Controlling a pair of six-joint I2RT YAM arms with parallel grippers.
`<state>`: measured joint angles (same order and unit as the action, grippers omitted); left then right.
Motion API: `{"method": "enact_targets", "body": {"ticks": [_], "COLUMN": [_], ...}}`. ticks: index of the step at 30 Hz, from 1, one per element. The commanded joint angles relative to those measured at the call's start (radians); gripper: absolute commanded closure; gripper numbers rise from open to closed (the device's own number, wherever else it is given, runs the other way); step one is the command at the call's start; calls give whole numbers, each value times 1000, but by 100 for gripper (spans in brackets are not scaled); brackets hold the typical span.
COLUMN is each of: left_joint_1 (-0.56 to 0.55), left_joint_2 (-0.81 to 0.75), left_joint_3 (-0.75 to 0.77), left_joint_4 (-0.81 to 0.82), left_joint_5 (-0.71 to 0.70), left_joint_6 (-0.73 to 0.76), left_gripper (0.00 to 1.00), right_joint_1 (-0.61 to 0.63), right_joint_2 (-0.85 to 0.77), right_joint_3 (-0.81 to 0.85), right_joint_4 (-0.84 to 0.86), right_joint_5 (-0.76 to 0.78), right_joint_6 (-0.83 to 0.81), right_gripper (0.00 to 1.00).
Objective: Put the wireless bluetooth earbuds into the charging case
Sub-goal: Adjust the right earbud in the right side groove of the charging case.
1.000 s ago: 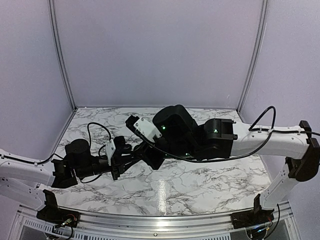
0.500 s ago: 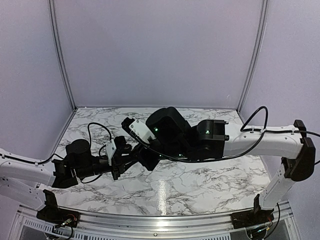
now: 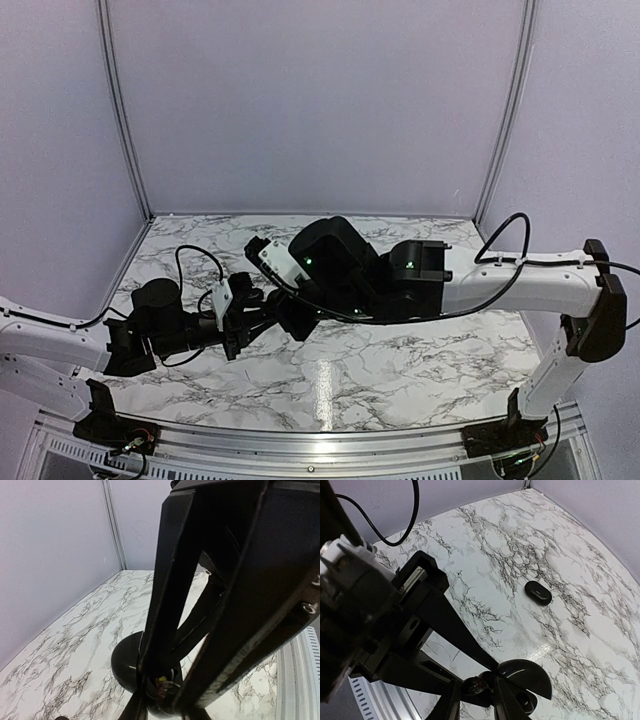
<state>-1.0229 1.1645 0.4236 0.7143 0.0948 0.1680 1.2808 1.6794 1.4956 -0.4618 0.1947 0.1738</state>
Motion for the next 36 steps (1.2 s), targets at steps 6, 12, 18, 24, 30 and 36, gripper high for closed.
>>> {"method": "enact_targets", "body": {"ticks": [6, 12, 18, 24, 30, 36], "left_joint_1": [-5, -5, -6, -8, -15, -25], "left_joint_2": [-3, -7, -6, -4, 9, 24], "left_joint_3": [29, 27, 28, 28, 33, 37], "left_joint_4": [53, 53, 53, 53, 53, 53], "left_joint_5": [-6, -7, -7, -5, -15, -27], "left_joint_6": [11, 13, 14, 21, 31, 44], "left_gripper": [100, 100, 100, 100, 100, 100], "right_joint_1": [-17, -18, -21, -25, -24, -24], "right_joint_2": [-6, -9, -7, 3, 12, 18], "right_joint_3": [34, 27, 23, 26, 25, 25], "right_joint_4": [-13, -17, -23, -42, -52, -47], "right_joint_5": [54, 62, 70, 87, 110, 116], "right_joint_6": [18, 16, 16, 6, 0, 2], "right_gripper": [81, 88, 92, 92, 78, 75]}}
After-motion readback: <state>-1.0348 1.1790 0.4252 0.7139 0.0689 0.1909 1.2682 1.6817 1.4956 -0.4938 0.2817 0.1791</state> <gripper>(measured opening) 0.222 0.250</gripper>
